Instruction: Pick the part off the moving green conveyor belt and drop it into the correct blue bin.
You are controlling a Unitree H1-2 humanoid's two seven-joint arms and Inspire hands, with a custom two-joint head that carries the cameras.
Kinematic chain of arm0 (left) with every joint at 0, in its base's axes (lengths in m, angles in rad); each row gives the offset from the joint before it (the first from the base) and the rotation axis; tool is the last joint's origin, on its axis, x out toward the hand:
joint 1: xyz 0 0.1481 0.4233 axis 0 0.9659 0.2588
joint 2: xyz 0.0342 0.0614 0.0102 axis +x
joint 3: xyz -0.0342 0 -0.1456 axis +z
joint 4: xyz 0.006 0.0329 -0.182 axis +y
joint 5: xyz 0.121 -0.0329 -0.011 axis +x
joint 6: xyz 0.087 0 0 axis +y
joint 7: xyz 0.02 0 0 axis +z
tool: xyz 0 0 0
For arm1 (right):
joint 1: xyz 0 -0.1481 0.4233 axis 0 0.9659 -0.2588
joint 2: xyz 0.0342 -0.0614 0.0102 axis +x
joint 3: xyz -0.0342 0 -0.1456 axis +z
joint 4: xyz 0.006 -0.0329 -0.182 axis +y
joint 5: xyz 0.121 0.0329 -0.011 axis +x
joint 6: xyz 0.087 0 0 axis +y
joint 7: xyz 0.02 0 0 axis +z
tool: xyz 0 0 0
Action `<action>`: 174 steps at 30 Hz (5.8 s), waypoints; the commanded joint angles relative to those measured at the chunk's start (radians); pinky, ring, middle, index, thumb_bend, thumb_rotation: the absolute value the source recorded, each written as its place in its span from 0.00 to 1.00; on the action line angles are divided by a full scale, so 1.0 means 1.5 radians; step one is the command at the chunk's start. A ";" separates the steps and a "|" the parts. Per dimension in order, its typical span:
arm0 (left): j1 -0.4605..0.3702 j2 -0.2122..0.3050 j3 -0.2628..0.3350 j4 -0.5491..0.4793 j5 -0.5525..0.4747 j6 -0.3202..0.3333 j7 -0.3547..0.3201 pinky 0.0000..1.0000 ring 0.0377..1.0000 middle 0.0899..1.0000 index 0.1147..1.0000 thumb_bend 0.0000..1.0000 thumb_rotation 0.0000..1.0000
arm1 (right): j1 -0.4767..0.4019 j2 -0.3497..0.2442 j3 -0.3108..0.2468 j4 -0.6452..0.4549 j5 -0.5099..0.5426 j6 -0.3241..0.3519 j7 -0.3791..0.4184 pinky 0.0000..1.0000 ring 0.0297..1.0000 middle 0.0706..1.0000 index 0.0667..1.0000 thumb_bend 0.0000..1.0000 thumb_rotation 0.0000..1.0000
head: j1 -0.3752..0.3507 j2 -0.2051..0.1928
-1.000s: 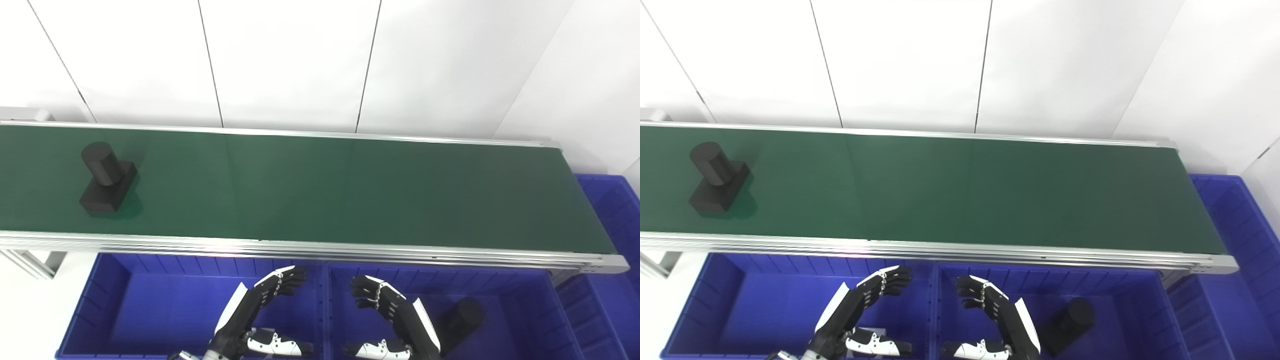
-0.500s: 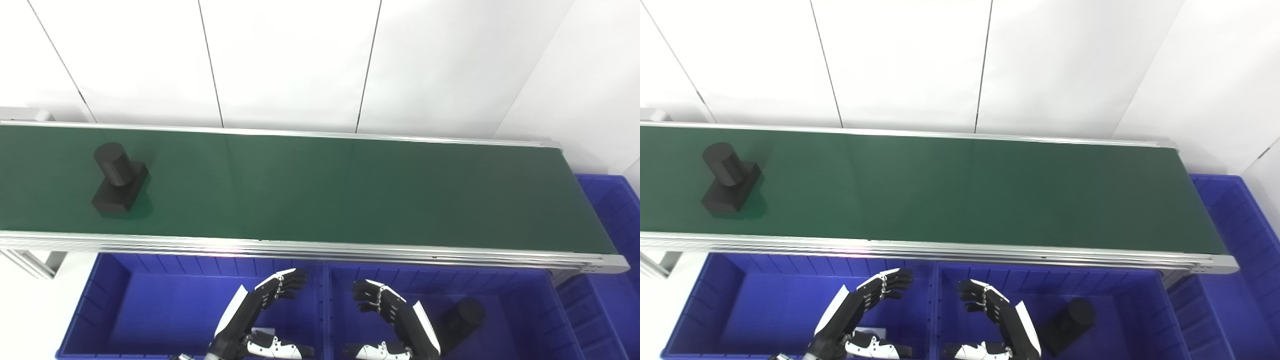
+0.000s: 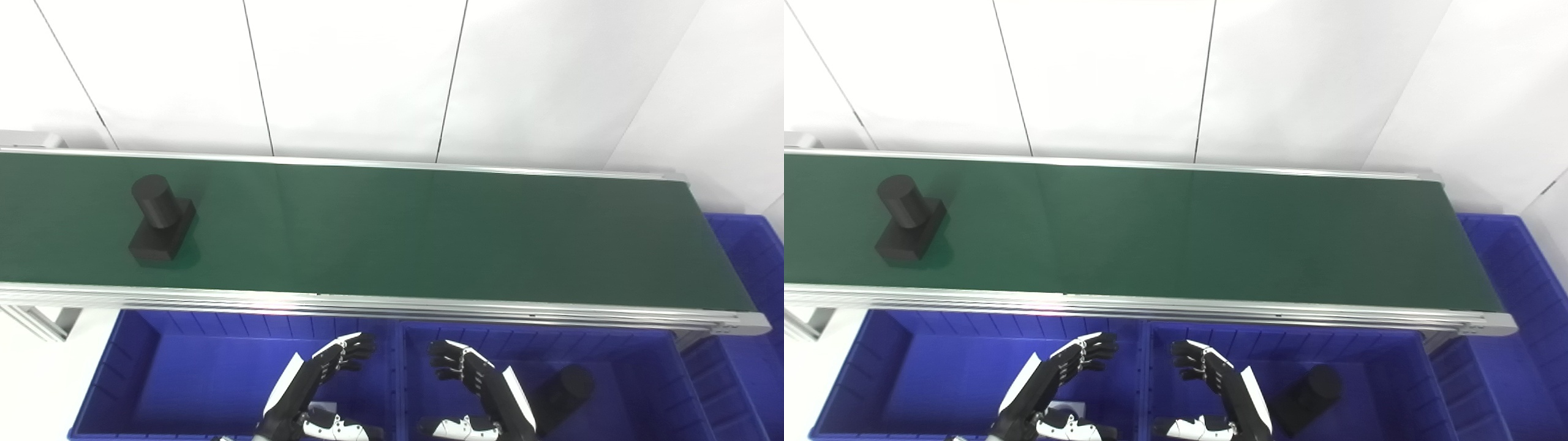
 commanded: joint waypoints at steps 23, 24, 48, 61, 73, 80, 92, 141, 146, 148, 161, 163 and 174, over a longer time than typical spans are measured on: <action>-0.091 -0.013 -0.083 0.166 0.016 -0.023 0.114 0.68 0.73 0.73 0.72 0.99 0.20 | -0.068 -0.012 -0.022 0.153 0.039 -0.032 0.022 0.65 0.73 0.76 0.72 0.91 0.22 | 0.133 -0.177; -0.095 -0.013 -0.087 0.173 0.016 -0.023 0.118 0.68 0.72 0.73 0.71 0.99 0.20 | -0.071 -0.012 -0.024 0.159 0.040 -0.032 0.023 0.65 0.73 0.76 0.72 0.92 0.22 | 0.142 -0.182; -0.111 -0.016 -0.136 0.174 0.022 -0.023 0.177 0.64 0.70 0.71 0.72 0.99 0.20 | -0.044 -0.011 -0.089 0.074 0.078 -0.032 0.117 0.62 0.70 0.73 0.71 0.92 0.18 | 0.205 -0.143; -0.104 -0.012 -0.136 0.154 0.014 -0.022 0.169 0.68 0.73 0.74 0.73 1.00 0.15 | -0.001 0.048 -0.163 -0.171 0.193 -0.032 0.284 0.62 0.68 0.71 0.71 0.97 0.28 | 0.170 -0.123; -0.108 -0.015 -0.137 0.163 0.011 -0.023 0.171 0.67 0.73 0.75 0.74 0.99 0.14 | -0.098 0.060 -0.139 -0.276 0.233 -0.027 0.265 0.64 0.71 0.74 0.75 0.98 0.33 | 0.158 -0.133; -0.110 -0.017 -0.136 0.165 0.015 -0.023 0.177 0.68 0.73 0.75 0.74 1.00 0.16 | -0.228 0.099 -0.164 -0.170 0.129 -0.032 0.179 0.64 0.69 0.74 0.75 0.89 0.22 | 0.150 -0.133; -0.129 -0.022 -0.137 0.189 0.010 -0.023 0.180 0.67 0.73 0.75 0.74 1.00 0.17 | -0.376 0.084 -0.163 0.051 0.142 -0.031 0.187 0.67 0.75 0.79 0.84 0.95 0.11 | 0.140 -0.146; -0.107 -0.026 -0.163 0.135 0.037 -0.023 0.216 0.69 0.76 0.79 0.78 0.93 0.22 | -0.552 0.067 -0.030 0.386 -0.076 -0.032 0.007 0.87 0.94 0.95 0.91 1.00 0.30 | 0.136 -0.096; -0.104 -0.029 -0.162 0.132 0.038 -0.023 0.216 0.70 0.77 0.79 0.78 0.93 0.23 | -0.563 0.064 -0.020 0.414 -0.101 -0.032 -0.004 0.89 0.95 0.95 0.90 1.00 0.30 | 0.136 -0.094; -0.103 -0.029 -0.163 0.130 0.039 -0.023 0.217 0.69 0.76 0.79 0.78 0.93 0.22 | -0.569 0.063 -0.015 0.429 -0.109 -0.032 -0.009 0.92 0.96 0.95 0.90 1.00 0.30 | 0.136 -0.095; -0.099 -0.028 -0.168 0.122 0.035 -0.023 0.214 0.67 0.74 0.77 0.77 0.93 0.22 | -0.593 0.071 -0.064 0.492 -0.056 -0.018 0.023 0.92 0.95 0.97 0.91 0.98 0.27 | 0.135 -0.091; -0.098 -0.029 -0.167 0.121 0.036 -0.023 0.216 0.68 0.74 0.78 0.78 0.93 0.22 | -0.594 0.069 -0.066 0.494 -0.057 -0.011 0.021 0.91 0.94 0.96 0.92 0.99 0.28 | 0.135 -0.089; -0.093 -0.030 -0.164 0.113 0.039 -0.023 0.215 0.69 0.76 0.79 0.78 0.93 0.22 | -0.600 0.072 -0.079 0.491 -0.057 0.010 0.015 0.80 0.86 0.90 0.91 0.97 0.27 | 0.134 -0.089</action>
